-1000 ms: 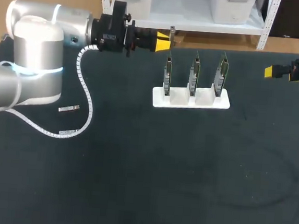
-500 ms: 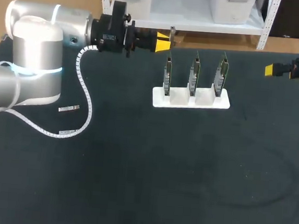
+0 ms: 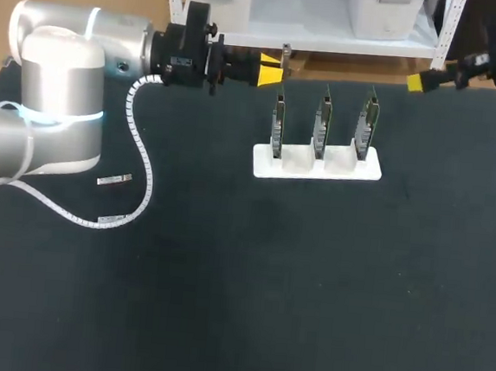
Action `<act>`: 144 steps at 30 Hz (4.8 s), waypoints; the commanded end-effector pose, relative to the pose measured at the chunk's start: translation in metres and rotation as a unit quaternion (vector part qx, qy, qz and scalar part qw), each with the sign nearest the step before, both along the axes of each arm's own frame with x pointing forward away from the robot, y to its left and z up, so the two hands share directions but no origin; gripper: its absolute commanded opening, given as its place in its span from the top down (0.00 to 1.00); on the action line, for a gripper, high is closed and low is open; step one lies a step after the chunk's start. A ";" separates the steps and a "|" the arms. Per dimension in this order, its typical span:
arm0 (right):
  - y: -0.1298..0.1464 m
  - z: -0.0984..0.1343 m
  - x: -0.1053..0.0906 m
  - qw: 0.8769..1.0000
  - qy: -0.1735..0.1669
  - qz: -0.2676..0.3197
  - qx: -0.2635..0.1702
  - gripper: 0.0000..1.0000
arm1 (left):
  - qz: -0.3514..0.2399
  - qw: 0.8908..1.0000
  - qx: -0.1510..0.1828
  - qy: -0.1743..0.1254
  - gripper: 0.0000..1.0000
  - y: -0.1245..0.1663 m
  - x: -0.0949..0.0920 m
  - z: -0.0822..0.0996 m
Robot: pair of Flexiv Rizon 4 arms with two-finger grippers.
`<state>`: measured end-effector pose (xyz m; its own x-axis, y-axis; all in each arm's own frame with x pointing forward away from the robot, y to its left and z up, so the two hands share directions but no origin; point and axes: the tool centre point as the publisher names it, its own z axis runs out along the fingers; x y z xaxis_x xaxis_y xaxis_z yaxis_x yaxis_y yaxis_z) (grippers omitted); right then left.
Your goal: Pick up the optical module with the left hand, and insert it into the network port with the right hand.
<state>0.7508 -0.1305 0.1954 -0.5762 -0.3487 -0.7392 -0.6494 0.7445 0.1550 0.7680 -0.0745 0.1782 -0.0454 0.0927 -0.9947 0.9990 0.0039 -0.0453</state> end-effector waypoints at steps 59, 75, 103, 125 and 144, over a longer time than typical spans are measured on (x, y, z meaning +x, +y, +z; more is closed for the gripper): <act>0.149 0.033 0.007 0.898 -0.039 0.425 0.111 0.00 | -0.001 1.000 0.000 0.000 1.00 0.000 0.001 0.000; 0.185 0.020 0.026 0.890 -0.042 0.442 0.105 0.00 | -0.001 1.000 0.000 0.000 1.00 0.000 0.001 0.000; 0.207 0.009 0.031 0.881 -0.022 0.462 0.103 0.00 | -0.001 1.000 0.000 0.000 1.00 0.000 0.001 0.000; 0.192 0.012 0.019 0.884 -0.022 0.451 0.118 0.00 | -0.001 1.000 0.000 0.000 1.00 0.000 0.001 0.000; 0.197 0.013 0.009 0.882 -0.024 0.453 0.130 0.00 | -0.001 1.000 0.000 0.000 1.00 0.000 0.001 0.000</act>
<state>0.7642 0.0669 0.2090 -0.1147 -0.4671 -0.8767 -0.9674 -0.1481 0.2055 0.7680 -0.0745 0.1782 -0.0457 0.0928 -0.9946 0.9990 0.0036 -0.0456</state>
